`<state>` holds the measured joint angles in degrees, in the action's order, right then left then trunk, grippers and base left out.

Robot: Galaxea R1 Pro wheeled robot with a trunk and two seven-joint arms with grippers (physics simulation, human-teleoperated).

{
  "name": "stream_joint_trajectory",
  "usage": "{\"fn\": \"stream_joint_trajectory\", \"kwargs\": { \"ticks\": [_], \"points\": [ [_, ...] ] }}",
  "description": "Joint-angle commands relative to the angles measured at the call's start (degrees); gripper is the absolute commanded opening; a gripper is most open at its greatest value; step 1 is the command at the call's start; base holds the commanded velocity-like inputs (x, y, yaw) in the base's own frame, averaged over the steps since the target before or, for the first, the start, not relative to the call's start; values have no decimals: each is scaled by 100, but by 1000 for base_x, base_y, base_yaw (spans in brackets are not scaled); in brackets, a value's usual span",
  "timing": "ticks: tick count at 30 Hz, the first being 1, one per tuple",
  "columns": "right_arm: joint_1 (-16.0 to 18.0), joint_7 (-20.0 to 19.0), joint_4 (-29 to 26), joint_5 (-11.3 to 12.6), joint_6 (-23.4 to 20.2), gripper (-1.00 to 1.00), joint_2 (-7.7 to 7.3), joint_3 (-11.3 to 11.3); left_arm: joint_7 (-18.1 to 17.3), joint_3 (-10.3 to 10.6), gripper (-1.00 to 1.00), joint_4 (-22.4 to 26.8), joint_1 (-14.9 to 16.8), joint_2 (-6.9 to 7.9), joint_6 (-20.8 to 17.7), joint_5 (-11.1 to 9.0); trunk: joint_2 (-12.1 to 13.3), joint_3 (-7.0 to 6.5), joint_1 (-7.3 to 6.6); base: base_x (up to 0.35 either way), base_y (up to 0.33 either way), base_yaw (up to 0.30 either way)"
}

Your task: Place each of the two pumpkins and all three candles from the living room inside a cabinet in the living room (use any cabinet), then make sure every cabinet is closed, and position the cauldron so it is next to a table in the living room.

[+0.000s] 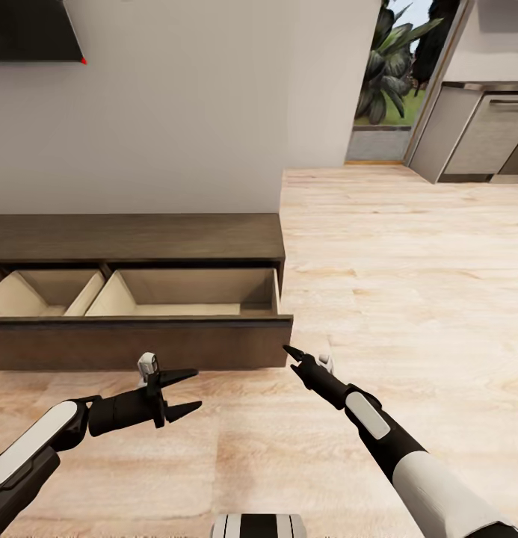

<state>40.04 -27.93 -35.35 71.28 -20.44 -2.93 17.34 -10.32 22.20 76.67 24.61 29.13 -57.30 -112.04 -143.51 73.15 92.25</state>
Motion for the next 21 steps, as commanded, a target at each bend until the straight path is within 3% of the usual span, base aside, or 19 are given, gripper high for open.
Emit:
{"fn": "stream_joint_trajectory", "kwargs": {
  "ticks": [1,9,12,14,21],
  "points": [
    [4,-6,1,52,-14,100,-6,24,-58,10,100,-3,3,5,3,36,-2,4,-3,-75,-24,0],
    [4,-18,3,52,-30,100,-10,24,-66,-52,100,7,-24,22,0,11,-2,4,-3,-12,-4,0],
    [4,5,16,52,-30,100,-8,24,-59,-63,100,55,-26,23,3,-223,-2,4,-3,0,0,0],
    [4,11,23,52,-30,100,-7,24,-48,-61,100,62,-26,23,5,-335,1,-40,-8,0,0,0],
    [4,23,28,52,-32,100,-6,24,-32,-44,100,76,-26,23,7,-411,10,-195,-26,0,0,0]
  ]
}}
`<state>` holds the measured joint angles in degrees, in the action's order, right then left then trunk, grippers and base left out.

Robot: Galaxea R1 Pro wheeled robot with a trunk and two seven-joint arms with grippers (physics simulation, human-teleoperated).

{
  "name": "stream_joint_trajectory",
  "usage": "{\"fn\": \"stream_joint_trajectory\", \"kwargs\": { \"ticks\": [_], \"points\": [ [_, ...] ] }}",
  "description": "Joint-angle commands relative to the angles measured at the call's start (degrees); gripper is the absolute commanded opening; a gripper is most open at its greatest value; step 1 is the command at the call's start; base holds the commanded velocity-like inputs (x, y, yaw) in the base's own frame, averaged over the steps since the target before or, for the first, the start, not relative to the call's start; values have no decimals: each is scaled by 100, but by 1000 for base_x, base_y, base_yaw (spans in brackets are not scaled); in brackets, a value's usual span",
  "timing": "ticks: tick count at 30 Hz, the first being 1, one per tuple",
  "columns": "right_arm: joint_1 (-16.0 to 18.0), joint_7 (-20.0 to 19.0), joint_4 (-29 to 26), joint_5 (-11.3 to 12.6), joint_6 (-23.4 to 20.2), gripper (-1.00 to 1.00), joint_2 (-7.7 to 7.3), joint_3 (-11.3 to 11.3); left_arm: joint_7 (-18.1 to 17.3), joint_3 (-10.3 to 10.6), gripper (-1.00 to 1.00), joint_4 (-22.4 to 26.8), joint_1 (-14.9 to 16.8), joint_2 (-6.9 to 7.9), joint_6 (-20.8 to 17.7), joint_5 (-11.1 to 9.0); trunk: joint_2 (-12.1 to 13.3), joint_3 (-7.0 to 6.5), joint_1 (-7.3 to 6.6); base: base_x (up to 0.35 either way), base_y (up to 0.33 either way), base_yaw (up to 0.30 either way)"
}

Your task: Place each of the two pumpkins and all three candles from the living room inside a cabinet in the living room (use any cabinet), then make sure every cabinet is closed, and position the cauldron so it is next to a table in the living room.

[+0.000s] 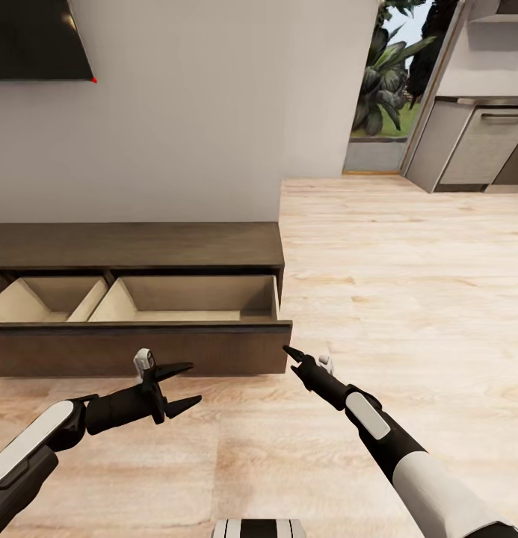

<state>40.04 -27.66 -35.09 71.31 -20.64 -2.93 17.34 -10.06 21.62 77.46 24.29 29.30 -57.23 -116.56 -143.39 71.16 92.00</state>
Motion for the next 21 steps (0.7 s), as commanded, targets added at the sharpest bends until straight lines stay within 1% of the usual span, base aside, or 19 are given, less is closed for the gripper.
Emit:
{"fn": "stream_joint_trajectory", "kwargs": {
  "ticks": [1,4,8,12,16,21],
  "points": [
    [4,-3,2,54,-17,100,-8,24,-53,23,100,3,5,5,-1,38,0,-19,-3,0,0,0],
    [4,-3,2,51,-19,100,-7,24,-50,25,100,19,5,5,1,37,4,-85,-11,-21,0,0],
    [4,-3,-4,50,-19,100,-6,24,-49,27,100,61,5,5,2,37,9,-174,-21,-161,0,0],
    [4,0,-7,50,-19,100,-6,24,-49,26,100,63,5,5,2,44,15,-262,-32,-57,0,0],
    [4,5,-13,43,-19,100,-3,24,-49,26,100,67,5,5,2,42,159,-336,-111,-89,0,0],
    [4,7,-16,41,-19,100,2,24,-41,26,100,67,5,5,2,45,359,-426,-221,-207,0,0]
  ]
}}
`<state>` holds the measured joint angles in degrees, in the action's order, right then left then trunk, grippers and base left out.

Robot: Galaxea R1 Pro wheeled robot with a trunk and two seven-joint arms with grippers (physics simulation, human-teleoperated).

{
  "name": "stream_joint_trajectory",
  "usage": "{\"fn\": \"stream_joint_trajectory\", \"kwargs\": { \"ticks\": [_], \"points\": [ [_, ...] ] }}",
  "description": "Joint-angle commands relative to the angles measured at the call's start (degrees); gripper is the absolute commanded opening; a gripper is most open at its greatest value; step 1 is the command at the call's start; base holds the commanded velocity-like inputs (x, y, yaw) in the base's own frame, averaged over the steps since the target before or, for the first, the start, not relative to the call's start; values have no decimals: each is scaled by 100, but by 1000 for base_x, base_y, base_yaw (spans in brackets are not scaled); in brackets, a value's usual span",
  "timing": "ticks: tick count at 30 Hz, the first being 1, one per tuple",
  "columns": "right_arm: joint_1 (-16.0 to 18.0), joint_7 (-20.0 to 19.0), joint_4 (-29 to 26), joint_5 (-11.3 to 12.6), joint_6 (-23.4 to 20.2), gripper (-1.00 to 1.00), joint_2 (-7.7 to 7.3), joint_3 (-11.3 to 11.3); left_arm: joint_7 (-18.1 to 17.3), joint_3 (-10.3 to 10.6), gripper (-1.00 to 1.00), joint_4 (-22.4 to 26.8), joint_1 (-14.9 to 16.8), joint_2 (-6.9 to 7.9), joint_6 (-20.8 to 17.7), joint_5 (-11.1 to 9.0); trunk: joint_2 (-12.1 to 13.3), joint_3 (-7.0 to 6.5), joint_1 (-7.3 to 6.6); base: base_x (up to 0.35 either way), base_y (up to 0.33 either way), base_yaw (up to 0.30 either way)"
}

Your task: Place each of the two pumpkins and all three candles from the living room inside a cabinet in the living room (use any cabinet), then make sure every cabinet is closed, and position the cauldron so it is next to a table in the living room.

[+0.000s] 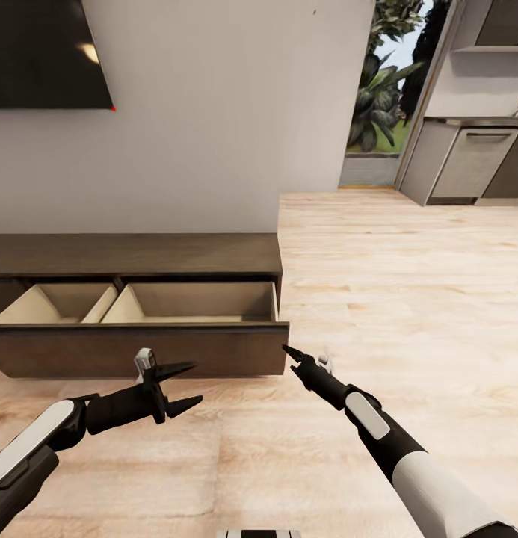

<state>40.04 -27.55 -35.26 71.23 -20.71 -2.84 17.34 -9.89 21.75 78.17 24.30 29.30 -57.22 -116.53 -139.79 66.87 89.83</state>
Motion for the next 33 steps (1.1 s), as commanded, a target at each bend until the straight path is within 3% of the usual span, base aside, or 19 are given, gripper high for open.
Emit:
{"fn": "stream_joint_trajectory", "kwargs": {
  "ticks": [1,12,33],
  "points": [
    [4,-5,3,49,-12,100,-6,24,-58,13,100,2,5,5,0,44,40,-14,-26,-140,0,0],
    [4,1,10,57,-13,100,3,24,-46,43,100,307,5,40,14,142,120,-69,-70,-40,-7,50],
    [4,4,10,47,-12,100,9,24,-46,66,100,331,5,32,18,148,120,-187,-70,-243,-147,235]
  ]
}}
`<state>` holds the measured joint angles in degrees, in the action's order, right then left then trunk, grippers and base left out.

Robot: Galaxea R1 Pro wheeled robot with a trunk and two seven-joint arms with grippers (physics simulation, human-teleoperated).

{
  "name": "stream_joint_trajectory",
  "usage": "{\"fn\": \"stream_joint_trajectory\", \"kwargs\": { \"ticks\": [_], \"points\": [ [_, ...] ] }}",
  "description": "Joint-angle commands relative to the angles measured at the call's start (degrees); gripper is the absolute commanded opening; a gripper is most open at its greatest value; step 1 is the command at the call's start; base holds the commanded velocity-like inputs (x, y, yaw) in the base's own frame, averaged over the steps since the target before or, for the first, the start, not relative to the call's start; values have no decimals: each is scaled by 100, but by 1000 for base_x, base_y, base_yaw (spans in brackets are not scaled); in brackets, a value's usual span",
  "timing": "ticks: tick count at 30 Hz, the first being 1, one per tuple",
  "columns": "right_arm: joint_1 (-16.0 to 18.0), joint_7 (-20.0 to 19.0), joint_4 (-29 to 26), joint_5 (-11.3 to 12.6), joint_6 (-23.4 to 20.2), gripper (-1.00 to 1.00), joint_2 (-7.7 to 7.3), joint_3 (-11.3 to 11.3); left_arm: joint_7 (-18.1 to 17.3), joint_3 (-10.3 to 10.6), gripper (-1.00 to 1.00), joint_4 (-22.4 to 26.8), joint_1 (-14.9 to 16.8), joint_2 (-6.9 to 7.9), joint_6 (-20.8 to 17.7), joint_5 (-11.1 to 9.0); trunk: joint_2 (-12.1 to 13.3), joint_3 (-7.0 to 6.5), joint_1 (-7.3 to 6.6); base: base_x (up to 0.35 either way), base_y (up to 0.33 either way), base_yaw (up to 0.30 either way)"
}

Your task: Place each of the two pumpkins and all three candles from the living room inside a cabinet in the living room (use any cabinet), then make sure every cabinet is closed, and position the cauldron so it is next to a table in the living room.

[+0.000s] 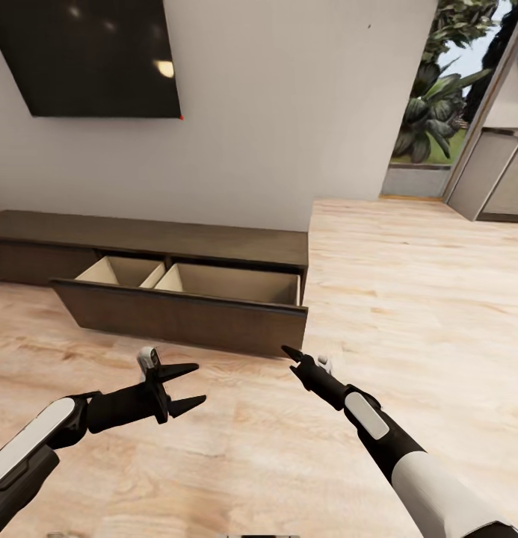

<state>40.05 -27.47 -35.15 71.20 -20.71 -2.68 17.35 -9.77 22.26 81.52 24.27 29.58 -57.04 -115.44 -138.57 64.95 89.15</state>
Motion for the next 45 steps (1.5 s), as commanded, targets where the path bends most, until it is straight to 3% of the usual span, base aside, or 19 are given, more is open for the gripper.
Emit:
{"fn": "stream_joint_trajectory", "kwargs": {
  "ticks": [1,31,45],
  "points": [
    [3,-4,-1,51,-12,100,-8,23,-57,15,100,-5,8,4,0,39,-2,-1,-2,-61,-40,259],
    [3,5,-10,0,-12,100,-11,23,-60,6,100,-24,8,13,0,39,-2,-150,-2,-4,-2,260],
    [3,224,-19,-9,-4,100,-7,32,-60,-24,100,-82,8,13,0,31,-2,-219,-2,0,0,260]
  ]
}}
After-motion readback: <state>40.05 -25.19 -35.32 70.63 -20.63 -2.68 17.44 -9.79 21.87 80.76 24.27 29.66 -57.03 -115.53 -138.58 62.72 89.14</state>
